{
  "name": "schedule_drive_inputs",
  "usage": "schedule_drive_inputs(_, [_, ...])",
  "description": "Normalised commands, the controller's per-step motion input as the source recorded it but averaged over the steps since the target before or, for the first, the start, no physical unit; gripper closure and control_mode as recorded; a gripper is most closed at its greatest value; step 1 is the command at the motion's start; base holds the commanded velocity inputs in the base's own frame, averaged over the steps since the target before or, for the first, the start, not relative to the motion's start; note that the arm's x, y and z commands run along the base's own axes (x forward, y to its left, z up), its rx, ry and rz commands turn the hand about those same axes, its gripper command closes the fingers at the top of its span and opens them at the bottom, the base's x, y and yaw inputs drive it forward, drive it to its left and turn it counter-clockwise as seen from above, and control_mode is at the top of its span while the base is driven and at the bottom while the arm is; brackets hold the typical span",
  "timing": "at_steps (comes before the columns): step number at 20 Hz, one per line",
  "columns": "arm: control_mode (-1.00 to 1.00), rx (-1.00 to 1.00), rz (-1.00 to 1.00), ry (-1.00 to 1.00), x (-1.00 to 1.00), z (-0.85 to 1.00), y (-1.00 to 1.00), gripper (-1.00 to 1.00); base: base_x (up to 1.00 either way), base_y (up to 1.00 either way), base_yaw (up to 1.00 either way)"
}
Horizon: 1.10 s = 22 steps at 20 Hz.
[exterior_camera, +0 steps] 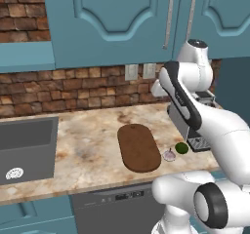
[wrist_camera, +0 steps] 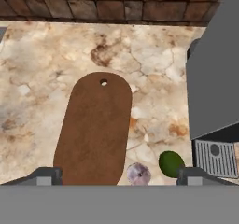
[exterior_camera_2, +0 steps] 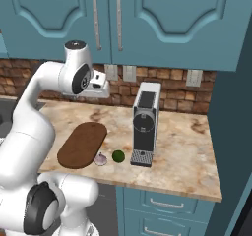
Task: Open the cabinet. Place the bowl and condiment on the counter. Then place the lime and garlic on the cutting board.
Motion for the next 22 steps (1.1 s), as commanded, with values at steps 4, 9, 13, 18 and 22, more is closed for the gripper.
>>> schedule_drive_inputs(4, [-1.0,0.1,-0.03,-0.27,0.0,0.0,-0.42,-1.0,0.0,0.0,0.0])
schedule_drive_inputs(9, [-1.0,0.06,-0.04,-0.28,0.0,0.04,-0.3,-1.0,0.0,0.0,0.0])
schedule_drive_inputs(13, [-1.0,0.06,-0.05,-0.32,0.0,0.18,-0.26,-1.0,0.0,0.0,0.0])
schedule_drive_inputs(18, [-1.0,0.08,-0.04,-0.35,0.0,0.3,-0.23,-1.0,0.0,0.0,0.0])
schedule_drive_inputs(22, [-1.0,0.08,-0.06,-0.27,0.0,0.43,-0.2,-1.0,0.0,0.0,0.0])
